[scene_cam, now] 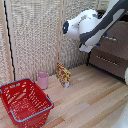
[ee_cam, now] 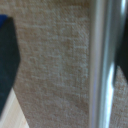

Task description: Transport the gripper mindfully toward the orange-red bowl and clasp it to elevate with ease. Ensure your robot's arm aligns efficiently with the top drawer's opening. Carefully slide the orange-red bowl into the designated spot with precision. After confirmation, withdraw the gripper gently. Close the drawer smoothly by transitioning the gripper to its handle.

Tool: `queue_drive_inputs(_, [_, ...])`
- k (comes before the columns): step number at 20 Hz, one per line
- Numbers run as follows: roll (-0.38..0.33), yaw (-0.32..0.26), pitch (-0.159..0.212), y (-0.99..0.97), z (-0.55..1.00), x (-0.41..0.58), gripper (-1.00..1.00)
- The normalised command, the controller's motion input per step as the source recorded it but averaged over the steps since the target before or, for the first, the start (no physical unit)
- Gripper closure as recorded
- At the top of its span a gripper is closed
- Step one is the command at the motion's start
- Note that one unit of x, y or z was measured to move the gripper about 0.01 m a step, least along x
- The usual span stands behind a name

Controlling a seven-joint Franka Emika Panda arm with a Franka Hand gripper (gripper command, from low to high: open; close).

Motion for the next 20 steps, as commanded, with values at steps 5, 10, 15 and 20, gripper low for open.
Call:
queue_drive_inputs(5, [0.0, -0.117, 0.0, -0.32, 0.36, -0.141, 1.0])
queue_drive_inputs(10, [0.0, -0.093, 0.0, -0.44, 0.4, -0.05, 1.0])
queue_drive_inputs(15, [0.032, -0.093, 0.0, -0.66, 0.52, -0.06, 1.0])
queue_drive_inputs(20, [0.033, -0.057, 0.0, -0.69, 0.39, -0.062, 1.0])
